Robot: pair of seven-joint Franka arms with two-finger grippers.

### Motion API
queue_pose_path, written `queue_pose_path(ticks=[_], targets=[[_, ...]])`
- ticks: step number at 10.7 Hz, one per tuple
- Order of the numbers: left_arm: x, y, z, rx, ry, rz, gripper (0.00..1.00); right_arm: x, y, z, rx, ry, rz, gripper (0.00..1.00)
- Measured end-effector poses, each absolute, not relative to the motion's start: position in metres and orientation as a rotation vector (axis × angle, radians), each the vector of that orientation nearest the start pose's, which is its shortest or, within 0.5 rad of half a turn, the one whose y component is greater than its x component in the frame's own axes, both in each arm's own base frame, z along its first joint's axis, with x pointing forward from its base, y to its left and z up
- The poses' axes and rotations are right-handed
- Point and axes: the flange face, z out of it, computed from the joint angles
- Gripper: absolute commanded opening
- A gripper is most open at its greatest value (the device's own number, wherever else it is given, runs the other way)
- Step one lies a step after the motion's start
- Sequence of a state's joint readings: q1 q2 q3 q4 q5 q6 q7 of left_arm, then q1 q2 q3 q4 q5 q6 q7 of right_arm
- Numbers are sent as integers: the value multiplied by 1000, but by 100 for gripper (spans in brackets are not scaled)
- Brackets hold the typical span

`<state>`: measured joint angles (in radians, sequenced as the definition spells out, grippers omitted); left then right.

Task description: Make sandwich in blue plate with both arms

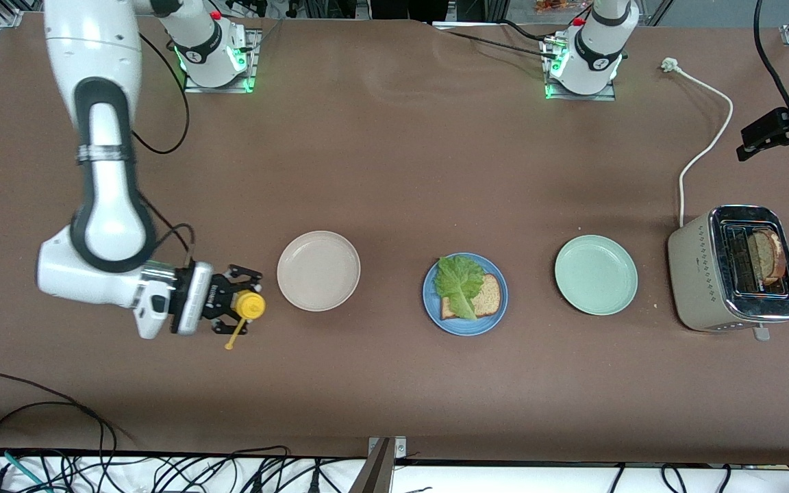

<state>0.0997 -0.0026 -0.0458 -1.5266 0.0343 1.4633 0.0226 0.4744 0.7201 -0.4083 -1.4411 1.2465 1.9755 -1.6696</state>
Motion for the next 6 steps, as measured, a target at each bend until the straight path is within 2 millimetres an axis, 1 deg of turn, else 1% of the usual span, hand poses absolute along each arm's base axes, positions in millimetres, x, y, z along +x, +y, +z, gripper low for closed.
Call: queue_pose_path(ticks=[1,3,4,6], targets=[[542,33,637,-3108,-53,96,100,707,215,313,-2054,-1401,-684,8],[542,33,638,-3108,-52,96,100,695,276,322,-2172,-1447,-696,8],[542,33,638,-3108,-52,96,100,685,309,327,-2235,-1488,-715,8],[542,33,638,-3108,-51,96,100,657,376,334,-2320,-1558,-744,8]])
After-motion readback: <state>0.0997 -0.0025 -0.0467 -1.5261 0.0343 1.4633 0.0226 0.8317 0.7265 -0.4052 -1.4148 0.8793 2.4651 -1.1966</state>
